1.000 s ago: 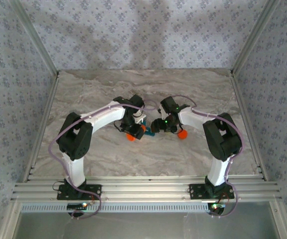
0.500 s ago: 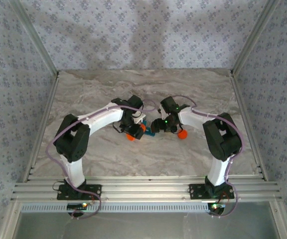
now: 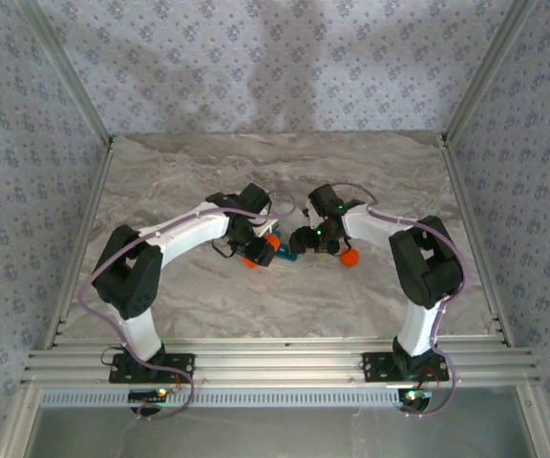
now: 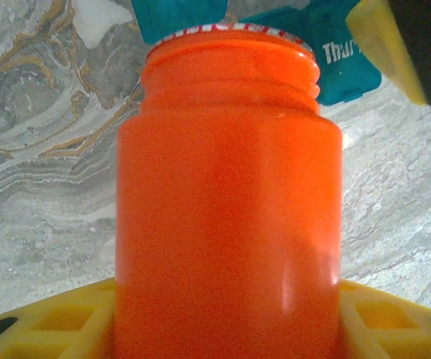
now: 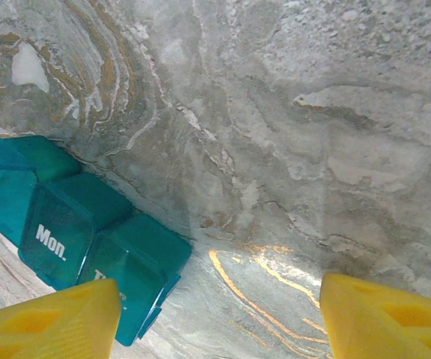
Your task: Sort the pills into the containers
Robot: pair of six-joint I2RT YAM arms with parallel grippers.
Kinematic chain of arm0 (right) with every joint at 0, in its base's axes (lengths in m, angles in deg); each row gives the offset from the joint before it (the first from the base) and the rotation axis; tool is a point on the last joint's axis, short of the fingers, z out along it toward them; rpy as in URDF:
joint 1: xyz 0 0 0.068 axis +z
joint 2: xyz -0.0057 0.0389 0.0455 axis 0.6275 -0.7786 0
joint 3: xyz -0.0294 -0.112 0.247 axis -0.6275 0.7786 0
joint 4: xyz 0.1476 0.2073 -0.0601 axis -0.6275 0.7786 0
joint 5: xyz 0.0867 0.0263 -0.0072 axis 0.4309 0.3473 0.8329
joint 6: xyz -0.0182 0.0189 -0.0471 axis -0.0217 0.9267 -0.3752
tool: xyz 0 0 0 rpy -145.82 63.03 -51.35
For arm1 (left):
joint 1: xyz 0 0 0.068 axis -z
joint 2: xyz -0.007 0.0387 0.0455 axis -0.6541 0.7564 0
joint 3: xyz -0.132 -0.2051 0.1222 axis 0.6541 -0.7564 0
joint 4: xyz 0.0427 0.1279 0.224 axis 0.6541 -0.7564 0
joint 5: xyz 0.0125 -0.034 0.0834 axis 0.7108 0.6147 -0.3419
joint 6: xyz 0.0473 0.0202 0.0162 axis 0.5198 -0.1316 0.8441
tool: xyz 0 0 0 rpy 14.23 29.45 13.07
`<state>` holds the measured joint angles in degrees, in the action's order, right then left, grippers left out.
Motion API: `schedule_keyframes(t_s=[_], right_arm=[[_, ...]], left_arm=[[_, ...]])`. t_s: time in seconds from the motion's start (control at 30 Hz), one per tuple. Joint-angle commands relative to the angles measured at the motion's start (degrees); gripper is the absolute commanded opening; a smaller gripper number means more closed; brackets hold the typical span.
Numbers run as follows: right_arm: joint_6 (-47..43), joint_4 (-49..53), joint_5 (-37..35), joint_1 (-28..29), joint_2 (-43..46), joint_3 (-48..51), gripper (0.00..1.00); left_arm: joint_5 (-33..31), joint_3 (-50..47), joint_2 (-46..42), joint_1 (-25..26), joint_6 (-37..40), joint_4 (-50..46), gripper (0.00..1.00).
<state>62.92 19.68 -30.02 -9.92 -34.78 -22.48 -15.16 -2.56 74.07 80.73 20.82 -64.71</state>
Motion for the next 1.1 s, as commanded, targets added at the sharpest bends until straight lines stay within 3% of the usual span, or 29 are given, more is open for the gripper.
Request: schedule_keyframes(t_s=[0.0, 0.53, 1.07], right_arm=[[-0.28, 1.77, 1.86, -0.21, -0.13, -1.73, 0.73], [6.23, 1.23, 0.12, -3.41, 6.36, -1.23, 0.73], [13.42, 1.99, -6.82, -6.38, 12.56, 1.32, 0.73]], left_arm=[[0.94, -1.56, -2.53, 0.37, -0.63, 2.48, 0.0], [4.7, -8.27, -10.07, 0.02, 2.45, 15.8, 0.0], [10.47, -9.51, -16.73, -4.76, 6.24, 24.76, 0.0]])
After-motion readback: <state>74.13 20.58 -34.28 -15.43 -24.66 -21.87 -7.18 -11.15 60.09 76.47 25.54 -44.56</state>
